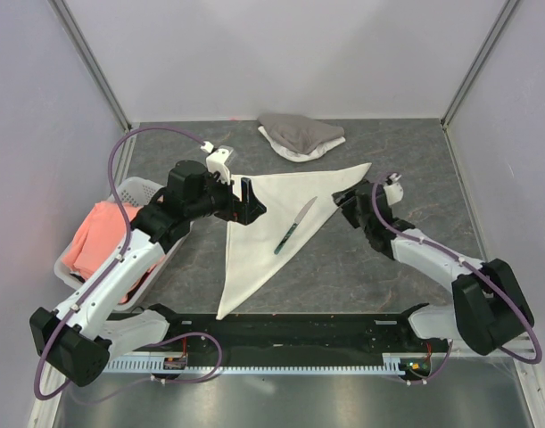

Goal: Fold the napkin, place the utensils inside, and roll it up
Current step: Place the utensil onto the napkin, then fold the napkin

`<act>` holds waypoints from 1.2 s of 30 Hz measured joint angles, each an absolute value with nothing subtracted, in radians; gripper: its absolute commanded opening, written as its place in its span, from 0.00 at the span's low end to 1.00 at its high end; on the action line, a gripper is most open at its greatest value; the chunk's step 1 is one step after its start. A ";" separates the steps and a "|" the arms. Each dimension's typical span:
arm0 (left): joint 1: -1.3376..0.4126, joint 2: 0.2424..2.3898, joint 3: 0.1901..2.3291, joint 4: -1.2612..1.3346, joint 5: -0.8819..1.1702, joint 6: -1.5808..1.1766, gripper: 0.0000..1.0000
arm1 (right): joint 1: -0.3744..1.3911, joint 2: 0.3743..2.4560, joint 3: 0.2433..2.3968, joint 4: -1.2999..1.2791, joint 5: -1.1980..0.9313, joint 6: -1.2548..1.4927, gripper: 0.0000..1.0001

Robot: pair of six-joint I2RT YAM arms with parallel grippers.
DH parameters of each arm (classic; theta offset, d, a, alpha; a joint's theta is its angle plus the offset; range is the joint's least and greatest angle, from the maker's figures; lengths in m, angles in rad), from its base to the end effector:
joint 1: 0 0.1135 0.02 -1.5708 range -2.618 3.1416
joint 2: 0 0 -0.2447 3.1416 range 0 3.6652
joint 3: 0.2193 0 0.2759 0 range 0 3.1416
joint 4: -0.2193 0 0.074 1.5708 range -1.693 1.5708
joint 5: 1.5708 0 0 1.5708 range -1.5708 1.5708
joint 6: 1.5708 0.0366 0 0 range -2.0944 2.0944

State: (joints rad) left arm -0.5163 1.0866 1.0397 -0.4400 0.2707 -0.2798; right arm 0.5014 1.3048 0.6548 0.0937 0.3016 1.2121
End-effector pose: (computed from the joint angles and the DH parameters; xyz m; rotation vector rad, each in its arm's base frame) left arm 0.2339 -0.1440 0.3263 0.4230 2.0862 -0.7615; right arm 0.2673 0.1341 0.1769 0.9278 1.9727 0.6962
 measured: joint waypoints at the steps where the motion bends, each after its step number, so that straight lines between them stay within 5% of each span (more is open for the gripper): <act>1: -0.516 1.088 1.039 -0.440 0.271 -0.280 1.00 | 0.444 1.306 0.655 0.087 0.281 1.178 0.63; 15: -0.516 1.110 1.032 -0.440 0.263 -0.279 1.00 | 0.022 1.668 0.802 0.175 -0.103 0.863 0.54; 36: -0.516 1.138 1.032 -0.440 0.238 -0.279 1.00 | -0.068 2.013 1.132 0.255 -0.210 0.734 0.55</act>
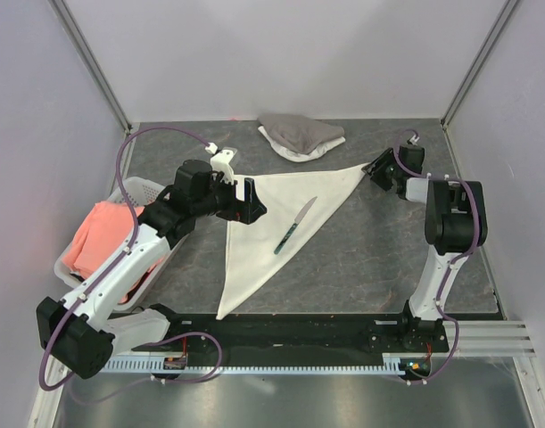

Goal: Fold the napkin, place the utensils inside, and roll it up
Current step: Fold the napkin

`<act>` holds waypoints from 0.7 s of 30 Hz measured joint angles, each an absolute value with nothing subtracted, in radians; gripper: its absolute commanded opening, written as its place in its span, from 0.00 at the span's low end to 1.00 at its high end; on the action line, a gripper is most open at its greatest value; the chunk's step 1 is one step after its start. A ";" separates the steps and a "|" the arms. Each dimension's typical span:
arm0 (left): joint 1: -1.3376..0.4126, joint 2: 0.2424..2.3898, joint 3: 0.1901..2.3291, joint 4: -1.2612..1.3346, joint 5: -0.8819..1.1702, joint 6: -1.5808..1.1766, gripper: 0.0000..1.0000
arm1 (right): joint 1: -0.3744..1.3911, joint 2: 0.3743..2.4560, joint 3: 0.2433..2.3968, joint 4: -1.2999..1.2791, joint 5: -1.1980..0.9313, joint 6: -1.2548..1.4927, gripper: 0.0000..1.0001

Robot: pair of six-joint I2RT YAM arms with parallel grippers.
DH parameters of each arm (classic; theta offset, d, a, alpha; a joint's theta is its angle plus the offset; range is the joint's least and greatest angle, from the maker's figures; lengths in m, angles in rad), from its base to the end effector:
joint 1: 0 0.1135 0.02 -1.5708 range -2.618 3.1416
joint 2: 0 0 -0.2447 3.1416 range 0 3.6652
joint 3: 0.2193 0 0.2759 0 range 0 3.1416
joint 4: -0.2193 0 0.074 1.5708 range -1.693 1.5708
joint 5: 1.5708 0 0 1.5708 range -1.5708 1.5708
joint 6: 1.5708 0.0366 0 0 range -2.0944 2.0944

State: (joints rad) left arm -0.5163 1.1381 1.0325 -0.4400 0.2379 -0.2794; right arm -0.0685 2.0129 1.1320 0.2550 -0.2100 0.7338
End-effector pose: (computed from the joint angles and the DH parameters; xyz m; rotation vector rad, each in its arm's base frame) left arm 0.2437 -0.1483 0.3101 0.4032 2.1474 -0.7155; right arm 0.4309 -0.0219 0.1008 0.7647 2.1122 0.5978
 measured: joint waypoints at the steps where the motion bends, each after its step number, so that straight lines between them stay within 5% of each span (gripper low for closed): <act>1: -0.516 1.139 1.032 -0.440 0.238 -0.279 1.00 | -0.068 2.019 1.140 0.253 -0.210 0.731 0.55; 21: -0.516 1.150 1.032 -0.440 0.238 -0.279 1.00 | -0.084 2.103 1.229 0.242 -0.236 0.735 0.25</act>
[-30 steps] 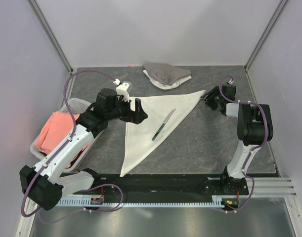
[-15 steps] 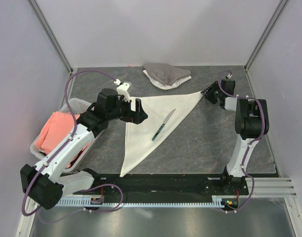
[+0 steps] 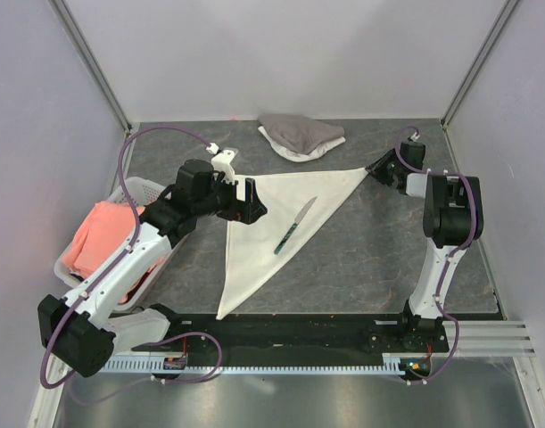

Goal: Fold the napkin, place the utensils inside, and roll it up
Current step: Fold the napkin

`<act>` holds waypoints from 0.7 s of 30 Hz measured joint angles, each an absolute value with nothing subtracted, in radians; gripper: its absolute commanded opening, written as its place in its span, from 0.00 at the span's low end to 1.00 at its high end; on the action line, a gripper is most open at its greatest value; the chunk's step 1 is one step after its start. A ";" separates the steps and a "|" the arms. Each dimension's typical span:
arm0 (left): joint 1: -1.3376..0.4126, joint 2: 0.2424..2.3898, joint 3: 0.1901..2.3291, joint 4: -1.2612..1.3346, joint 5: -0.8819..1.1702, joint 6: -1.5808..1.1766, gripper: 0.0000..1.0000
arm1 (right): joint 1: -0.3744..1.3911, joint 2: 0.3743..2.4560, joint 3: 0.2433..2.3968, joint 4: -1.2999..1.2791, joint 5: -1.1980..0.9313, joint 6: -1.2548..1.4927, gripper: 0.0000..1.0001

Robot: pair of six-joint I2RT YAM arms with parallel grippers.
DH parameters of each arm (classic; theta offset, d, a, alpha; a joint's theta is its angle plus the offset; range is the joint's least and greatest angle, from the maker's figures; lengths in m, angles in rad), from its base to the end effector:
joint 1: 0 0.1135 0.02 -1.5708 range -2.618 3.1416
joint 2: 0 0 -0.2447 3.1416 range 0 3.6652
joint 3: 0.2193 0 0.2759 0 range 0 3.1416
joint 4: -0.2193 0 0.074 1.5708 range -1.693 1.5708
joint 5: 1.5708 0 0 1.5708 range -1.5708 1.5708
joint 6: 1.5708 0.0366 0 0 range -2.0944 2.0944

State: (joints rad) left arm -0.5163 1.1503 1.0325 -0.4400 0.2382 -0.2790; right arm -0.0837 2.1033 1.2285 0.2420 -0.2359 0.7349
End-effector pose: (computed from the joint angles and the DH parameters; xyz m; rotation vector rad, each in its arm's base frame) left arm 0.2458 -0.1495 0.3068 0.4041 2.1599 -0.7129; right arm 0.4505 -0.0292 0.0913 0.7714 2.1175 0.6172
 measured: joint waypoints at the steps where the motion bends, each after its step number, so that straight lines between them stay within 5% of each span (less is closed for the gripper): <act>1: -0.516 1.150 1.032 -0.440 0.238 -0.279 1.00 | -0.084 2.107 1.233 0.242 -0.237 0.735 0.23; 10: -0.516 1.150 1.032 -0.440 0.238 -0.279 1.00 | -0.090 2.116 1.246 0.221 -0.237 0.735 0.00; 21: -0.516 1.152 1.032 -0.440 0.238 -0.279 1.00 | -0.115 2.122 1.250 0.217 -0.262 0.748 0.00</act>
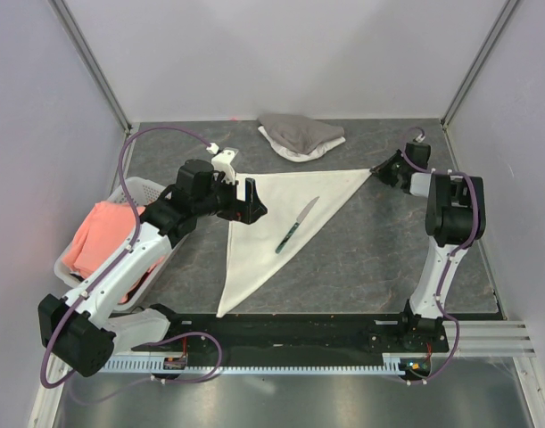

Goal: Fold the napkin, place the utensils inside, and roll it up
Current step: Fold the napkin

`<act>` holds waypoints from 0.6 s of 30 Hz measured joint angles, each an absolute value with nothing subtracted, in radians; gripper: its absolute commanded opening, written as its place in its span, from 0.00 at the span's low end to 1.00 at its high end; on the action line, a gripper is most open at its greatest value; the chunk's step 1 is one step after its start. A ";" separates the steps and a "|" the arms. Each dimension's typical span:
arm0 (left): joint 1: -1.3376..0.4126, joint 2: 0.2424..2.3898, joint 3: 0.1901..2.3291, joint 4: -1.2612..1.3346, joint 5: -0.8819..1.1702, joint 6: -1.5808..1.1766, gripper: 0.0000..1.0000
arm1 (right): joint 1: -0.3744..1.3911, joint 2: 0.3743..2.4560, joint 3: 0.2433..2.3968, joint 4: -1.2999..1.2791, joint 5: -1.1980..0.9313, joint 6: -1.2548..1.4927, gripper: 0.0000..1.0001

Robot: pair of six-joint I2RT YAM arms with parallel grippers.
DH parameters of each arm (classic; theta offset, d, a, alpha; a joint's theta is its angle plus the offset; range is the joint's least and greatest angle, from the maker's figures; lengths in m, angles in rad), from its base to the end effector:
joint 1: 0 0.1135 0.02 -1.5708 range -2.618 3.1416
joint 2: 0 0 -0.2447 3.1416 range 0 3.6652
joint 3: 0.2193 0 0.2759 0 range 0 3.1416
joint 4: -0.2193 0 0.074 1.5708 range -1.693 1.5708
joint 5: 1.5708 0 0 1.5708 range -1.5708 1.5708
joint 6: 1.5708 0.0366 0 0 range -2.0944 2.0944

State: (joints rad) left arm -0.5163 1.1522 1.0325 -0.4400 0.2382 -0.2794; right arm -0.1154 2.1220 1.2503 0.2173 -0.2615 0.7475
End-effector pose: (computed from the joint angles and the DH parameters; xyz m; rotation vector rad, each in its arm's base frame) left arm 0.2461 -0.1496 0.3063 0.4037 2.1620 -0.7127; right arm 0.4522 -0.0429 0.0879 0.8156 2.1236 0.6317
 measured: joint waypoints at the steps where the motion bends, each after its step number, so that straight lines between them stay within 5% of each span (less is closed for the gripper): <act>1: -0.516 1.152 1.032 -0.440 0.238 -0.279 1.00 | -0.121 2.120 1.247 0.218 -0.261 0.749 0.00; 18: -0.516 1.152 1.032 -0.440 0.239 -0.279 1.00 | -0.321 1.940 1.089 0.166 -0.198 0.690 0.00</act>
State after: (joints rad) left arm -0.5163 1.1522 1.0325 -0.4400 0.2394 -0.2794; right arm -0.3210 1.9400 1.0885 0.1658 -0.1982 0.6895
